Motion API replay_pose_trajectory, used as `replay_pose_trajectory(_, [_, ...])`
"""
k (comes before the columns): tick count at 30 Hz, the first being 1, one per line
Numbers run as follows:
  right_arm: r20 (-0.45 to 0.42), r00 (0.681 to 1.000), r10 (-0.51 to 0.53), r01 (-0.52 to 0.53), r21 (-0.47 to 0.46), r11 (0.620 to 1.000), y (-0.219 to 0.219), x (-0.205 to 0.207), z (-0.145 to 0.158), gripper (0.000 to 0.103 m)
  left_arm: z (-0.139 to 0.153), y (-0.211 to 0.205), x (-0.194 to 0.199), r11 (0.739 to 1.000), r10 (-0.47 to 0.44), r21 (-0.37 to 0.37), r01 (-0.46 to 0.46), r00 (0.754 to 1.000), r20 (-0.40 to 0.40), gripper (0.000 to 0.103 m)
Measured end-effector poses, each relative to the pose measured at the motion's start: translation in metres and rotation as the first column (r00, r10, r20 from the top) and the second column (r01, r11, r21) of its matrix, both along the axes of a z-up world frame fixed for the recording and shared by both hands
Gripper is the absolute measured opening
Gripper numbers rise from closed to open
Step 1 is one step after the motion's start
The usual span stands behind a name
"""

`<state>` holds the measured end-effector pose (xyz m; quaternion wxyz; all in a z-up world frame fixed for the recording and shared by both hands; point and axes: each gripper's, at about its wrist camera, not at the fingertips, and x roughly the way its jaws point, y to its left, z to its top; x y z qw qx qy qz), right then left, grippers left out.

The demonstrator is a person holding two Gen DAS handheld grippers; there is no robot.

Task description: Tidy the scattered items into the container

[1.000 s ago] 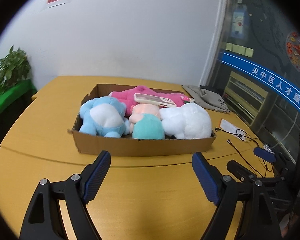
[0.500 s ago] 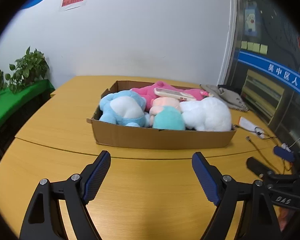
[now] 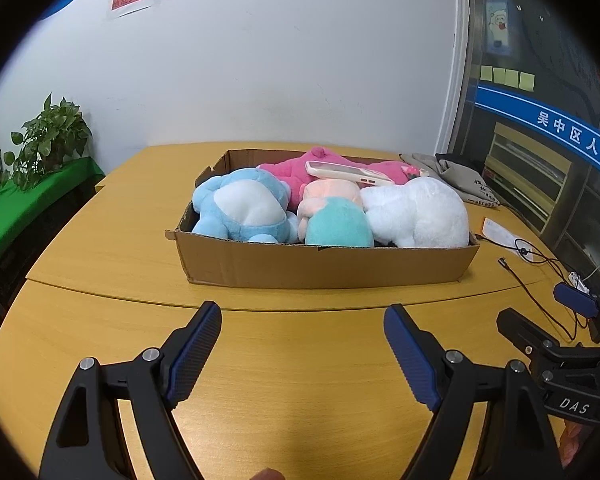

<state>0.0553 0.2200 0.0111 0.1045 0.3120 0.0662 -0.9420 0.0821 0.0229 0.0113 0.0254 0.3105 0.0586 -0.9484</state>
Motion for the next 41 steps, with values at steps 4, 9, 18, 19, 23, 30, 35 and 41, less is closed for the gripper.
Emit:
replay_pose_trajectory(4, [0.014, 1.000, -0.004, 0.004, -0.001, 1.000, 0.001, -0.002, -0.005, 0.103, 0.000, 0.003, -0.002, 1.000, -0.007, 0.002, 0.007, 1.000, -0.003, 0.084])
replay_pose_trajectory(9, [0.035, 0.999, -0.011, 0.012, -0.039, 0.999, 0.009, -0.006, -0.007, 0.103, -0.003, 0.006, -0.005, 1.000, -0.008, 0.013, 0.008, 1.000, -0.003, 0.084])
replay_pose_trajectory(18, [0.036, 0.999, -0.015, 0.016, -0.032, 0.999, 0.013, -0.008, -0.012, 0.103, -0.007, 0.013, -0.007, 1.000, -0.007, 0.027, 0.007, 1.000, 0.003, 0.084])
replay_pose_trajectory(19, [0.035, 0.999, -0.017, 0.018, -0.030, 0.999, 0.014, -0.009, -0.013, 0.103, -0.007, 0.014, -0.007, 1.000, -0.009, 0.025, 0.009, 1.000, 0.002, 0.084])
replay_pose_trajectory(23, [0.036, 0.999, -0.019, 0.020, -0.033, 0.999, 0.018, -0.009, -0.015, 0.103, -0.008, 0.021, -0.008, 1.000, 0.020, -0.011, -0.020, 1.000, 0.011, 0.084])
replay_pose_trajectory(30, [0.045, 0.998, -0.036, 0.039, -0.054, 0.998, 0.025, -0.009, -0.022, 0.103, -0.007, 0.030, -0.011, 1.000, -0.001, -0.029, 0.001, 1.000, 0.018, 0.084])
replay_pose_trajectory(35, [0.045, 0.998, -0.044, 0.047, -0.053, 0.998, 0.029, -0.009, -0.026, 0.103, -0.008, 0.039, -0.013, 0.999, -0.008, -0.051, 0.010, 1.000, 0.030, 0.084])
replay_pose_trajectory(41, [0.046, 0.998, -0.046, 0.049, -0.063, 0.997, 0.034, -0.011, -0.026, 0.103, -0.013, 0.044, -0.013, 0.997, 0.013, -0.081, -0.008, 0.998, 0.057, 0.084])
